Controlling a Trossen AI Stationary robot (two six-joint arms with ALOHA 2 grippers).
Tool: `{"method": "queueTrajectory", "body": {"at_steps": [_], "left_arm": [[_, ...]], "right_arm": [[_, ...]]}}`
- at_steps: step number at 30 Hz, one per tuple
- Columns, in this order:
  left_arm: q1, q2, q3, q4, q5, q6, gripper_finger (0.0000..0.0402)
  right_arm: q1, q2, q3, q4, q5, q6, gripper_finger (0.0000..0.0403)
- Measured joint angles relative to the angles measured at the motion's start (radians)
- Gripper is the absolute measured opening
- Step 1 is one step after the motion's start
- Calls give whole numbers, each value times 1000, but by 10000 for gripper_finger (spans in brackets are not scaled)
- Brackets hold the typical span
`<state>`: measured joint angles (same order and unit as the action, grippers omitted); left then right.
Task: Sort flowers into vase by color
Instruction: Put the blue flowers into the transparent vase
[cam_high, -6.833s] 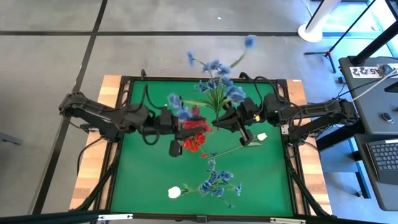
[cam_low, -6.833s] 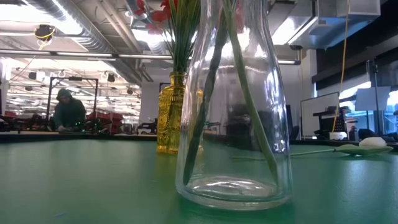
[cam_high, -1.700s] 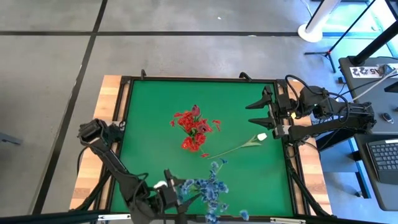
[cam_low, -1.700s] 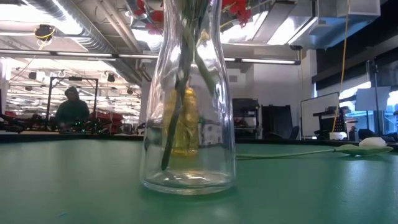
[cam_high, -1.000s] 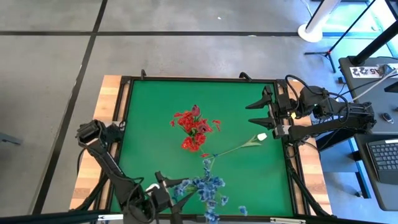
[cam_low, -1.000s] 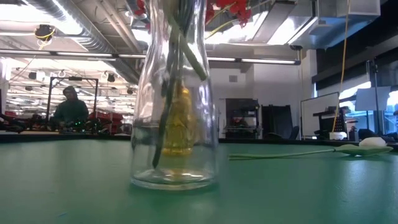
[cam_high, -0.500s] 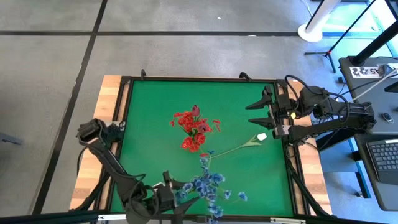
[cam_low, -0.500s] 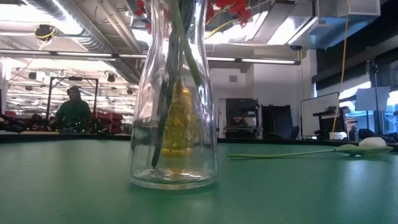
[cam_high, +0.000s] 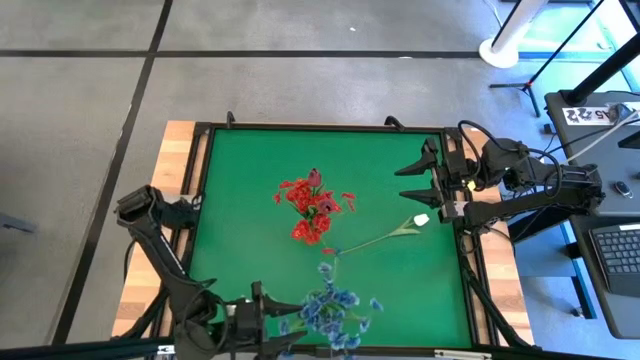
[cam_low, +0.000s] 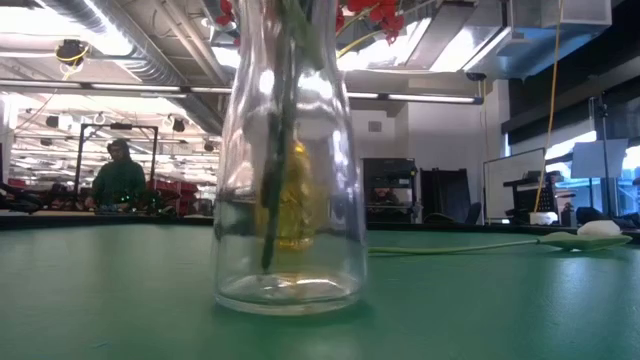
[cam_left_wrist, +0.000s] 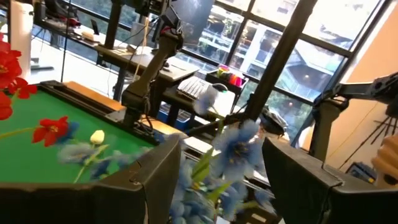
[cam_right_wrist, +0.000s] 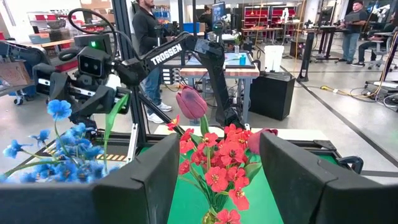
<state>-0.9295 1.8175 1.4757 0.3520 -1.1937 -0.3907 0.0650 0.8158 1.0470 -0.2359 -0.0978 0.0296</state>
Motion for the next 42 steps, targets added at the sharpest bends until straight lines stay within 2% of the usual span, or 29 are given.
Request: {"method": "queueTrajectory", "body": {"at_steps": [14, 18, 23, 34, 38, 42], "left_arm": [[102, -1, 0, -107, 1, -29, 225], [118, -1, 0, -154, 3, -79, 220], [122, -1, 0, -188, 3, -143, 187], [122, -1, 0, -187, 3, -155, 78], [118, -21, 0, -185, 3, -114, 73], [110, -67, 0, -178, 1, -47, 88]], "right_arm": [[0, 31, 0, -2, -7, 34, 220], [0, 53, 0, -1, -26, 34, 220], [0, 68, 0, -1, -26, 32, 220], [0, 66, 0, 9, -26, 25, 220], [0, 66, 0, 10, -26, 31, 220], [0, 66, 0, 7, -26, 43, 220]]}}
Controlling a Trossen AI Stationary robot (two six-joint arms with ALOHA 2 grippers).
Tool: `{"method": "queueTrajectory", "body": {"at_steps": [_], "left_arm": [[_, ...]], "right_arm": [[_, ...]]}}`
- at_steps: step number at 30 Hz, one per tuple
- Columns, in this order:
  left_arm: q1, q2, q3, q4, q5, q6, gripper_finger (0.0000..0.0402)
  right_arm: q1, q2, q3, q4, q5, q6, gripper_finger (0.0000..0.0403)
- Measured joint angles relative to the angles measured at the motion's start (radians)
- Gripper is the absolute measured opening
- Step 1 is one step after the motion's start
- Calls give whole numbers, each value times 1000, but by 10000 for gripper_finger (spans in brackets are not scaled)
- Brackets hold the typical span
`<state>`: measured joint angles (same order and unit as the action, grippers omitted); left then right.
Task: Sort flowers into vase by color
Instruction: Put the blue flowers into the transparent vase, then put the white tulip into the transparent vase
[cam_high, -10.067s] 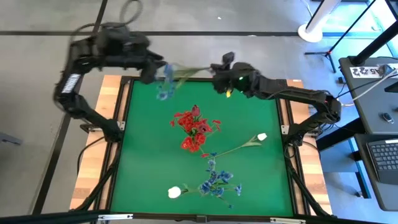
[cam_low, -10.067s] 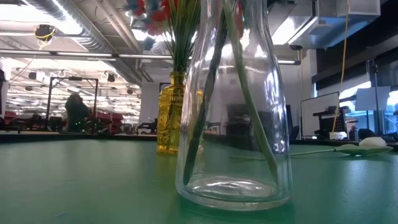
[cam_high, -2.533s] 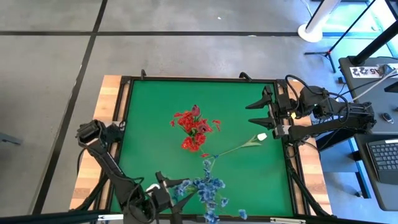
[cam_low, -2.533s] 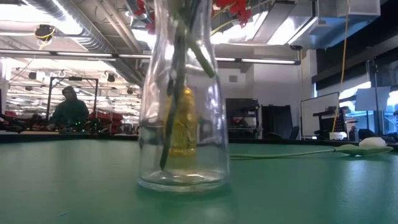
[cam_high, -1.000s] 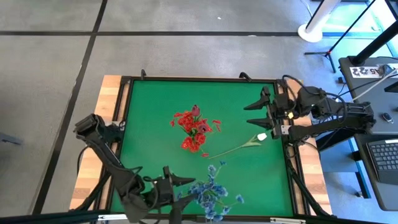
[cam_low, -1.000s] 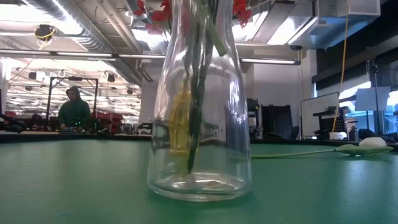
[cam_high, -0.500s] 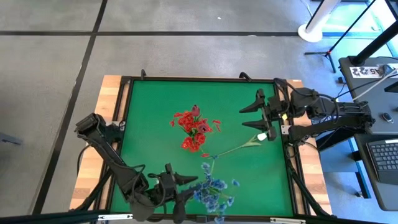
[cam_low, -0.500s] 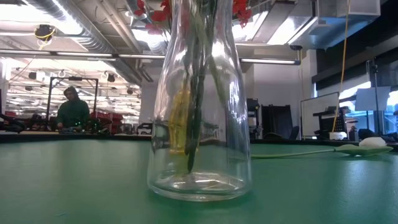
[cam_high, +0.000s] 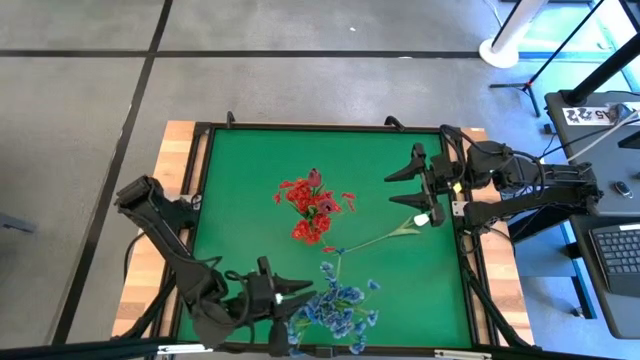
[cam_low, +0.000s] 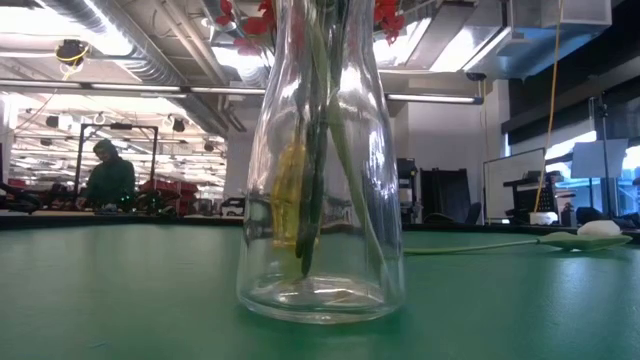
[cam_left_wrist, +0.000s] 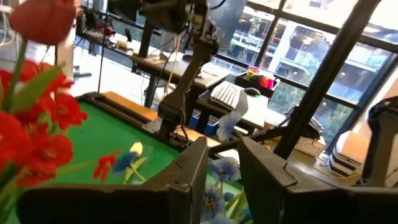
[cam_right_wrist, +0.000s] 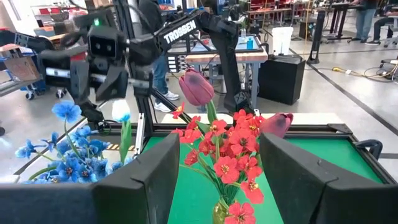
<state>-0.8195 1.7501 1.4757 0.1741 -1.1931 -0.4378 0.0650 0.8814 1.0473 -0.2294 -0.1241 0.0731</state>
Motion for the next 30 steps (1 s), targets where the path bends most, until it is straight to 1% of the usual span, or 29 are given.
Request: {"method": "queueTrajectory", "body": {"at_steps": [6, 8, 10, 12, 13, 15, 17, 18, 19, 22, 24, 27, 30], "left_arm": [[1, -44, 0, 0, -2, 98, 117], [-4, -57, 0, -7, -20, 129, 123], [-19, -73, 0, -33, -57, 157, 128], [-47, -98, 0, -98, -89, 160, 129], [-65, -116, 0, -147, -106, 154, 129], [-107, -151, 0, -260, -153, 94, 125], [-145, -184, 1, -422, -202, -35, 119], [-159, -198, 1, -525, -211, -126, 115], [-167, -209, 1, -639, -209, -232, 110], [-171, -220, -25, -965, -192, -617, 96], [-171, -217, -68, -1133, -166, -857, 86], [-171, -218, -165, -1246, -128, -1118, 72], [-188, -218, -258, -1259, -113, -1281, 63]], "right_arm": [[0, 0, 0, -49, 0, 27, 220], [0, 0, 0, -95, 0, 28, 220], [0, 0, 0, -176, 0, 34, 220], [0, -6, 0, -306, 0, 53, 220], [0, -8, 0, -378, 0, 58, 220], [0, -10, -2, -509, 9, 59, 220], [0, -10, -40, -548, 26, 66, 220], [0, -10, -71, -533, 28, 74, 220], [0, -11, -105, -500, 27, 77, 220], [-5, -30, -224, -365, 36, 72, 220], [-15, -42, -312, -245, 9, 73, 220], [-33, -48, -432, -86, -78, 81, 220], [-48, -55, -510, -6, -113, 105, 220]]}}
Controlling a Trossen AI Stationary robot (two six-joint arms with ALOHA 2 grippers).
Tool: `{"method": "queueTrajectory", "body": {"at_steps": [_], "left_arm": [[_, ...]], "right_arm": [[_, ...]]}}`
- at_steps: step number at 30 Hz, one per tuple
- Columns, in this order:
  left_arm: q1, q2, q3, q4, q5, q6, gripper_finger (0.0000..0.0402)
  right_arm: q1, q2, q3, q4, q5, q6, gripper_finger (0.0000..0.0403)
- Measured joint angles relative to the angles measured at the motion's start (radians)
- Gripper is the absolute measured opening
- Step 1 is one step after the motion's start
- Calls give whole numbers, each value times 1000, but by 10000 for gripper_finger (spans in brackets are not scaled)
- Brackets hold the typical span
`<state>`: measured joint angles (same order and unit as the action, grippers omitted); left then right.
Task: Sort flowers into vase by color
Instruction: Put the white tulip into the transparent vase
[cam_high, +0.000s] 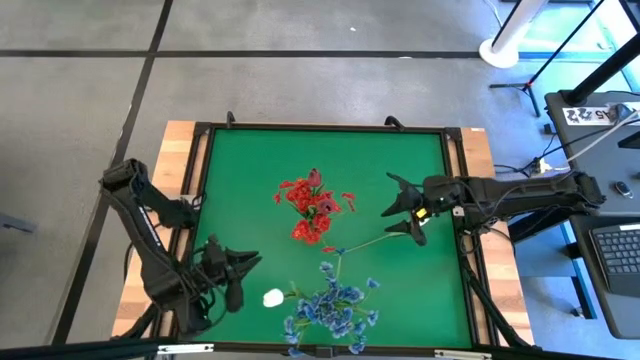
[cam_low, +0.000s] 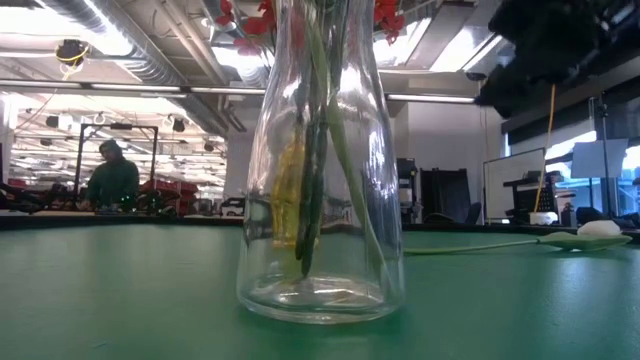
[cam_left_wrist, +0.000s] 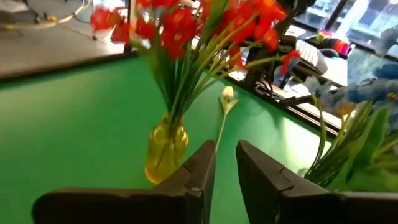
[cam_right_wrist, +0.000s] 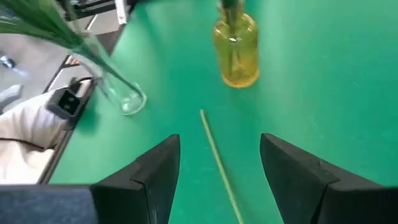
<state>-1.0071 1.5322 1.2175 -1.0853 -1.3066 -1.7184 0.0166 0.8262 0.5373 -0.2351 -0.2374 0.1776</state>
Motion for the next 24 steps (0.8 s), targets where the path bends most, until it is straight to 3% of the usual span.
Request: {"method": "queueTrajectory", "body": {"at_steps": [6, 11, 24], "left_arm": [[-42, -2, -115, 1, -41, -190, 57], [-15, -2, -173, 5, -22, -308, 56], [4, -2, -239, 13, -21, -452, 56]], "right_arm": [[0, 1, -46, 75, 19, -17, 220], [0, 1, -47, 144, 20, -62, 220], [0, 1, -47, 182, 25, -101, 220]]}}
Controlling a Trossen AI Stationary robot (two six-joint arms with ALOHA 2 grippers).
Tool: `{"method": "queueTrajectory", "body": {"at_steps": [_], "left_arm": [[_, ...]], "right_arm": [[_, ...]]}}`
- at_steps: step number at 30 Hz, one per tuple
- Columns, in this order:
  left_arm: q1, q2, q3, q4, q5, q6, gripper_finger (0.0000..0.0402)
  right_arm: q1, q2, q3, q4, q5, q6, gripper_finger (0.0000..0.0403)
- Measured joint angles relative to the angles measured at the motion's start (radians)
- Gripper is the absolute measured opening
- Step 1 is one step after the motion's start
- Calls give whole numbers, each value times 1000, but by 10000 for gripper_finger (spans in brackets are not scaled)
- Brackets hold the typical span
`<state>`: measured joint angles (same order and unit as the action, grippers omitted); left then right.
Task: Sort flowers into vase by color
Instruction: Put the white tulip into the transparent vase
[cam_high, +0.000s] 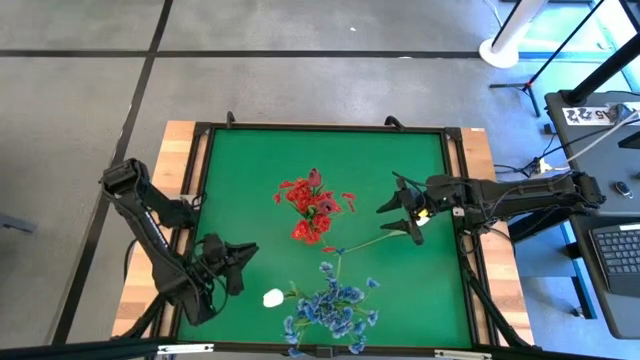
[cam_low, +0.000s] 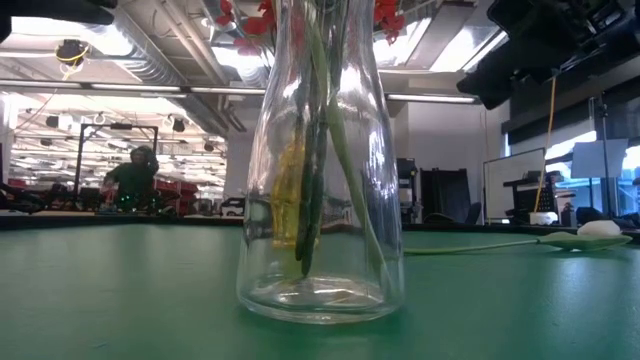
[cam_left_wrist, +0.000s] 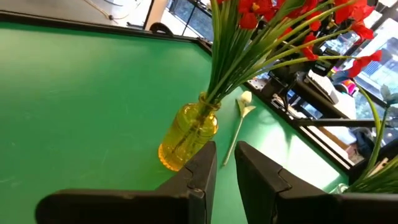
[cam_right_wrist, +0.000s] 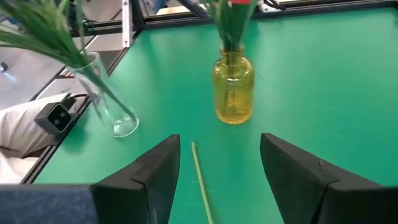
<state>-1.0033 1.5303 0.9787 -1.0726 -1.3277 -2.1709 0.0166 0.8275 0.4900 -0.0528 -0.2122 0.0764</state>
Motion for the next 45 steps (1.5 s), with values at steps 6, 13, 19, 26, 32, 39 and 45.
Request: {"method": "queueTrajectory", "body": {"at_steps": [6, 13, 19, 26, 32, 39, 45], "left_arm": [[32, 0, 0, 15, -5, 4, 56], [56, 0, 0, 24, -32, 7, 56], [40, 1, -1, 29, -49, 8, 56], [34, 1, -104, 194, -86, 30, 56], [34, 2, -202, 355, -129, 56, 56], [34, 2, -219, 375, -110, 53, 58], [43, 2, -216, 376, 25, 34, 90]], "right_arm": [[-67, 1, -5, -37, 62, 47, 220], [-223, 2, -130, 60, -104, 51, 220], [-307, 2, -223, 179, -222, 86, 220], [-319, 2, -237, 191, -256, 109, 220], [-319, 1, -237, 182, -286, 128, 220], [-319, 1, -235, 130, -271, 131, 220], [-318, 2, -212, -7, -232, 182, 220]]}}
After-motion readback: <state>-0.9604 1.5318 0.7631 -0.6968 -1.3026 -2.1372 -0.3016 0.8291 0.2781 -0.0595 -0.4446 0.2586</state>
